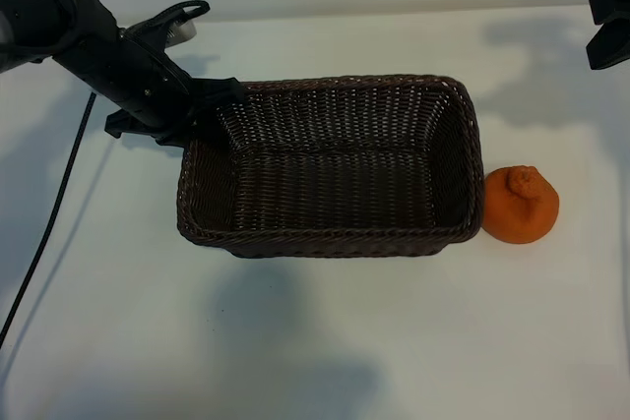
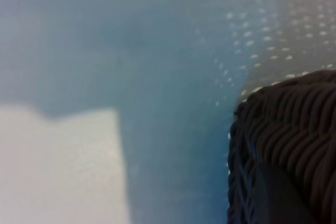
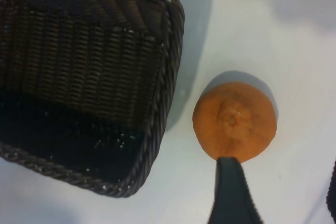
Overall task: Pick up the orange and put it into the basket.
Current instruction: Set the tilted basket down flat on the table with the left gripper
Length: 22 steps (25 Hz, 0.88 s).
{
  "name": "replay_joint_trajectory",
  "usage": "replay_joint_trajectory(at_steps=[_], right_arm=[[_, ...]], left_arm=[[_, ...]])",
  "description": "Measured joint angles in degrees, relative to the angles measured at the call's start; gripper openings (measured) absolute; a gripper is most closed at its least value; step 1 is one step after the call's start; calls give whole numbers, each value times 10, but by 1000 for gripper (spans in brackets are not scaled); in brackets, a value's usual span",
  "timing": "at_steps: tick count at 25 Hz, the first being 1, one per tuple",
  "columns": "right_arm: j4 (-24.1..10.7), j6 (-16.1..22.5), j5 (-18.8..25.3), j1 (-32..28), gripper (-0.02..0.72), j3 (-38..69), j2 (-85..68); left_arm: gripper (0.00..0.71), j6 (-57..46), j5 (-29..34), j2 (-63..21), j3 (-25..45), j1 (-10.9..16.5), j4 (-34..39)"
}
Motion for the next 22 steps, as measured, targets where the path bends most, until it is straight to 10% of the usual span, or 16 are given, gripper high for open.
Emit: replay_joint_trajectory(at_steps=[22], right_arm=[[0, 0, 0, 0, 433, 0, 0]], left_arm=[[172, 26, -6, 0, 0, 1, -4]])
